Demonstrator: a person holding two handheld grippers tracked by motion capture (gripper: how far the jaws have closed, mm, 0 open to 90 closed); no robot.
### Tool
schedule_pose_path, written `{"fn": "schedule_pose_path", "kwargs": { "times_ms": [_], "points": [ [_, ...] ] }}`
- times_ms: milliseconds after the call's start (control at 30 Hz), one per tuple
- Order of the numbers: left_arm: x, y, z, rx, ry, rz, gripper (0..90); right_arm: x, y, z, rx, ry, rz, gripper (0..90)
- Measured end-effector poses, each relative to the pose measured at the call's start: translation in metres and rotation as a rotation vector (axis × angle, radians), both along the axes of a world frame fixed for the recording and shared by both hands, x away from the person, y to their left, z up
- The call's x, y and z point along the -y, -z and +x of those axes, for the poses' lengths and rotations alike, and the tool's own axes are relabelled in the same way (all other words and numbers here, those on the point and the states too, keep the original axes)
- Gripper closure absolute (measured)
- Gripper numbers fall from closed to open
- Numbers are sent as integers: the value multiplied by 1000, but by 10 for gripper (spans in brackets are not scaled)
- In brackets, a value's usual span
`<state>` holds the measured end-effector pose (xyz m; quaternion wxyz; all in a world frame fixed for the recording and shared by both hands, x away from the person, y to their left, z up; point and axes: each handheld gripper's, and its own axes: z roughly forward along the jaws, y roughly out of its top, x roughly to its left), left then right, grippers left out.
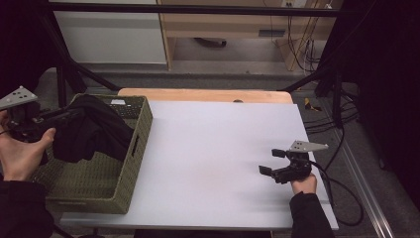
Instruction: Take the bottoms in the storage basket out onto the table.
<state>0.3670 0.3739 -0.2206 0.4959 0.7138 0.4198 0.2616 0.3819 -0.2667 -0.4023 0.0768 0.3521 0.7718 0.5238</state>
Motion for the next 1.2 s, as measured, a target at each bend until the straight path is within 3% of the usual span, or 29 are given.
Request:
{"fn": "schedule_pose_path", "kwargs": {
  "times_ms": [633,900,1200],
  "points": [
    [11,-24,-8,26,49,-21,804,0,0,0,1,-1,2,40],
    [20,-32,-8,32,71,-8,804,0,0,0,0,-2,4,40],
    [31,-41,-7,18,104,-9,804,0,-1,0,1,-2,7,40]
  ]
}}
